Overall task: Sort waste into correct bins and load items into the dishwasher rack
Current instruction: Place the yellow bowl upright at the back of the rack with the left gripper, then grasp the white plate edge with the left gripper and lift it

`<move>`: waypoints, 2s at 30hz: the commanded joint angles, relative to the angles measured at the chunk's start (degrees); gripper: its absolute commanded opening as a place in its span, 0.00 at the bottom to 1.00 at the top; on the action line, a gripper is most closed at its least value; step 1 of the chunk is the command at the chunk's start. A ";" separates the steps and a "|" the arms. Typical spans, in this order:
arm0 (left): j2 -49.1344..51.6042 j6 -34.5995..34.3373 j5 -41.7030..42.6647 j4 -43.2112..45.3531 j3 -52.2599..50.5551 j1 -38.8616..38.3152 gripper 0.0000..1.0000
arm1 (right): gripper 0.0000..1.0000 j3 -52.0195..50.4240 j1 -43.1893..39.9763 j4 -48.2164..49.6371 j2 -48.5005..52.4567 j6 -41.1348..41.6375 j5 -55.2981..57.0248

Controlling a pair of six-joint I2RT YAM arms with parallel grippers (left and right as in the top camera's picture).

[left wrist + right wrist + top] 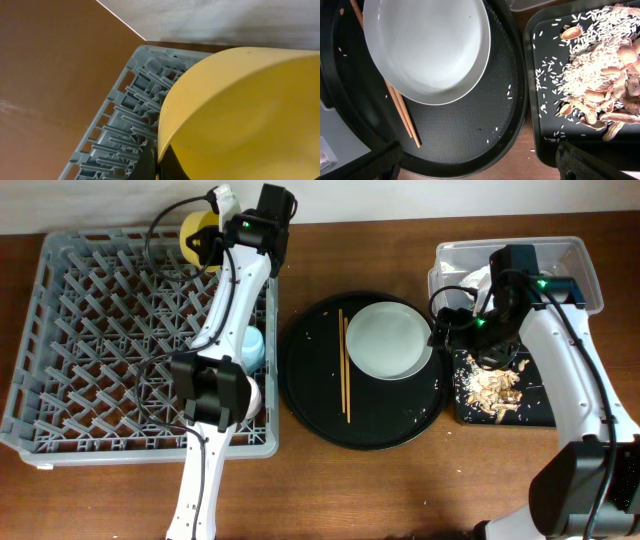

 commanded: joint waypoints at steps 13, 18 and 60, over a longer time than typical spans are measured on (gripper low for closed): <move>1.18 -0.98 6.27 -4.20 -1.36 -2.03 0.01 | 0.98 1.01 -0.07 0.17 -0.55 0.02 0.52; 1.29 -0.96 8.09 -4.63 -4.11 -2.34 0.01 | 0.98 1.01 -0.07 0.17 -0.55 0.02 0.52; 2.03 25.53 84.35 -0.70 -0.11 -12.35 0.68 | 0.98 1.01 -0.07 0.17 -0.55 0.02 0.52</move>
